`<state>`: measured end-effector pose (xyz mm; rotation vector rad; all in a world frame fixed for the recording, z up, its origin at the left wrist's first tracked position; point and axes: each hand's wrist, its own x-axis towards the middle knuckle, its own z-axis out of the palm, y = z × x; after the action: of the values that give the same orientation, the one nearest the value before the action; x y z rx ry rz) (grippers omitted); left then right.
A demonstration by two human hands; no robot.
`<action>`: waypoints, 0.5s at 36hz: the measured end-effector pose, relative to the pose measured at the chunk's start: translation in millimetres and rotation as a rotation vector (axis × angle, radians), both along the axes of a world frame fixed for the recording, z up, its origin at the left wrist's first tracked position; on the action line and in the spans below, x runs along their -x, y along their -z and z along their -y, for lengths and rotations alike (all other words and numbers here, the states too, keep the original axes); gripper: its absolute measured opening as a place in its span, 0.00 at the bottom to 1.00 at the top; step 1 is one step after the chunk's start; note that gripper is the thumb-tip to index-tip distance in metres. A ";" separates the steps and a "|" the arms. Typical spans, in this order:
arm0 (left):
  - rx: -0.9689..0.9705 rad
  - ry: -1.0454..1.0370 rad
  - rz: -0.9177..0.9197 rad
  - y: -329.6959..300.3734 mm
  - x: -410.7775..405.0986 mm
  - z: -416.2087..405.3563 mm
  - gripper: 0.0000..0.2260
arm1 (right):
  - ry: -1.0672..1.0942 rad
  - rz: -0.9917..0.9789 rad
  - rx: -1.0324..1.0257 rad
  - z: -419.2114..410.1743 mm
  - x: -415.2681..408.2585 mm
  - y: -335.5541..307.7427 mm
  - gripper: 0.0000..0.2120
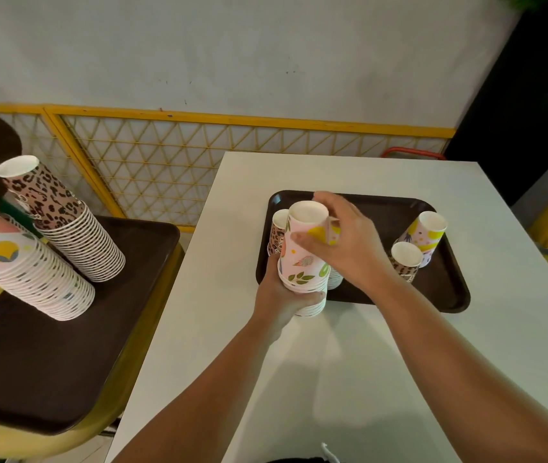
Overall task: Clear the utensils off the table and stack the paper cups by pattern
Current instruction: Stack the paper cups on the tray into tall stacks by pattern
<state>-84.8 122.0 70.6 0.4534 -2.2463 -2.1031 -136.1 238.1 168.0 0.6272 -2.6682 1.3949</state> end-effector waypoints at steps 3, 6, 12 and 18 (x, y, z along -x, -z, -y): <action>0.025 0.004 -0.016 -3.0 0.3 -2.5 0.36 | -0.010 0.043 -0.005 0.4 -4.1 3.2 0.30; 0.021 -0.001 -0.025 -5.2 -0.5 -4.1 0.37 | 0.041 0.027 0.014 -0.2 -6.2 3.8 0.28; -0.013 0.017 -0.040 -3.2 -4.0 -3.1 0.44 | 0.101 -0.037 0.082 -0.8 -4.5 -8.0 0.24; -0.016 -0.007 0.020 0.0 -5.1 0.6 0.36 | 0.192 -0.102 0.276 -6.2 0.3 -36.1 0.21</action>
<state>-79.7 121.4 70.6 0.4847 -2.2365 -2.1235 -136.4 244.3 204.1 0.3925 -2.3281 1.5881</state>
